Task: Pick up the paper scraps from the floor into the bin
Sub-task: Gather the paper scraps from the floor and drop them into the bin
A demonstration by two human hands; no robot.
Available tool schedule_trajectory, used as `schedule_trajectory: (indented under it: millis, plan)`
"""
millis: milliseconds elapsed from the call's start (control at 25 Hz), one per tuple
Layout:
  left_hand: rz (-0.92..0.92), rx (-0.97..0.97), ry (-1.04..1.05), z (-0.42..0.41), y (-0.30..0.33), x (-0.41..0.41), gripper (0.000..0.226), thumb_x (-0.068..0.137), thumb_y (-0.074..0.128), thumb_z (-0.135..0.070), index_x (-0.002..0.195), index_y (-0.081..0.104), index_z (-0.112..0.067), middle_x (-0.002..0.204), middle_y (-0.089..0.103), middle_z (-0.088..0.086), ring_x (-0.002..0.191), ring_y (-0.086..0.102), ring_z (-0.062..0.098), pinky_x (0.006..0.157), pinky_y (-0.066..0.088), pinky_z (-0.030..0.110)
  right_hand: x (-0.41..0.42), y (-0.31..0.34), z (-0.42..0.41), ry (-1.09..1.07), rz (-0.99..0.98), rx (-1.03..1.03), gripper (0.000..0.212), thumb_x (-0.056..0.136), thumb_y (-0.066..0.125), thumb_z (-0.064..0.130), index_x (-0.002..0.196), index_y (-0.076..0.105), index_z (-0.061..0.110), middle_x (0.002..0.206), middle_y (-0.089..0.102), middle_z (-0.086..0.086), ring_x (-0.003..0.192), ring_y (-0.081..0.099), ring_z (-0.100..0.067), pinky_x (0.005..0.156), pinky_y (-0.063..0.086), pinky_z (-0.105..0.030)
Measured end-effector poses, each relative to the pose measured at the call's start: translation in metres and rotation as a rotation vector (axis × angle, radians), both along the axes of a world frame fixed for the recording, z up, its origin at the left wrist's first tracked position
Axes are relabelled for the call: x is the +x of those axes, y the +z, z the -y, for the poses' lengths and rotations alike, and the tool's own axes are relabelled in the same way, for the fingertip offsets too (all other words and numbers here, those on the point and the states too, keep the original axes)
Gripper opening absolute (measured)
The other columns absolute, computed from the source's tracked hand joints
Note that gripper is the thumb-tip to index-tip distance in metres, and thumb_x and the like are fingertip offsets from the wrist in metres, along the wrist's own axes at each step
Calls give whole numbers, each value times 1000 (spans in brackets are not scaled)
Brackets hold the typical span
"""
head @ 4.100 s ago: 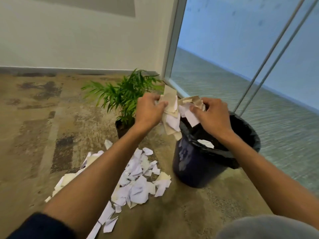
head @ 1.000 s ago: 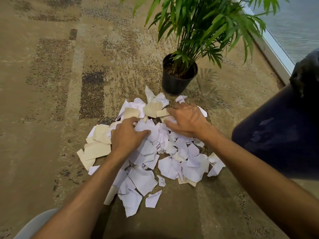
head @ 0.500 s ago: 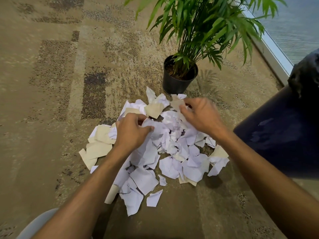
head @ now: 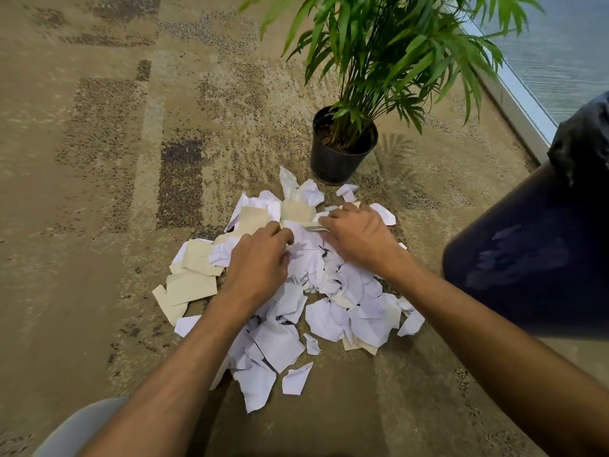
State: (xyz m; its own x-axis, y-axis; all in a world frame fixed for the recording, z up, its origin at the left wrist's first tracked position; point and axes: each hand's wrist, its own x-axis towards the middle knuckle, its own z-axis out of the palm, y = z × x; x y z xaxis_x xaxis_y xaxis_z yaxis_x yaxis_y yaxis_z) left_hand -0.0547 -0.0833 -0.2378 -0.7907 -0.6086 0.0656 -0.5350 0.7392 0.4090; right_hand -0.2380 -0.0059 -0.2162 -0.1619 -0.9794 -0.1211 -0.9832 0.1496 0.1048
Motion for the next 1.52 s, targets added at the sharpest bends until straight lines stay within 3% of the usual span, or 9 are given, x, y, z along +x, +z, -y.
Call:
schedule_trajectory:
  millis: [120,240,440,640,880,1000,1280,1440,1520]
  plan:
    - [100,52,15,-1,-4,-1,42,88,57,-14,129,48,-16,118,51,5,101,53,30,65,47,40,0,-2,1,15,-9,83,52,92,43,62,119,57,20,101,64,-1,96,60,-24,78,45,-35]
    - [150,48,28,-2,-10,-5,59,92,55,-16,145,31,-18,122,50,7,101,52,31,63,46,38,3,-6,5,42,-59,78,37,94,49,47,116,59,18,97,64,-2,88,60,-24,61,36,-28]
    - [126,-43,55,0,-22,-9,11,92,57,-17,99,64,-12,94,52,5,82,51,26,58,50,41,5,-2,-1,-10,-12,-37,24,96,45,19,109,65,16,89,66,-4,78,63,-26,56,40,-28]
    - [-69,-76,100,0,0,-8,18,93,57,-21,85,64,-6,85,56,5,79,53,27,52,41,35,-3,27,-16,-205,408,-353,24,94,61,29,109,73,15,97,75,-4,74,66,-16,70,56,-36]
    - [-262,-63,208,-8,38,2,25,92,60,-27,79,64,-6,76,56,3,64,49,23,54,31,30,-6,53,-38,-383,681,-454,33,88,69,35,110,74,10,94,74,-1,62,50,8,61,41,-18]
    - [-443,110,267,-21,66,3,22,89,66,-26,82,69,-5,71,58,3,63,49,23,55,30,32,6,84,-54,-388,752,-551,21,88,70,29,101,77,14,84,74,5,67,64,-5,62,50,-29]
    - [-700,291,195,-65,166,-39,13,85,69,-20,85,74,-8,63,62,-1,53,51,6,48,38,25,4,187,-98,-339,662,-847,15,88,69,23,92,79,13,78,73,3,66,63,-8,59,46,-28]
    - [-751,292,38,-101,218,-91,15,83,69,-19,70,69,-11,56,55,-4,52,49,11,51,37,31,-27,240,-145,-398,519,-946,13,86,70,25,84,79,16,70,70,6,60,58,0,59,43,-28]
    - [-702,272,-39,-120,236,-126,16,81,69,-18,70,68,-7,58,58,-1,55,52,15,53,39,31,-45,258,-172,-451,433,-945,18,86,68,28,79,77,14,66,70,0,59,61,-12,58,44,-33]
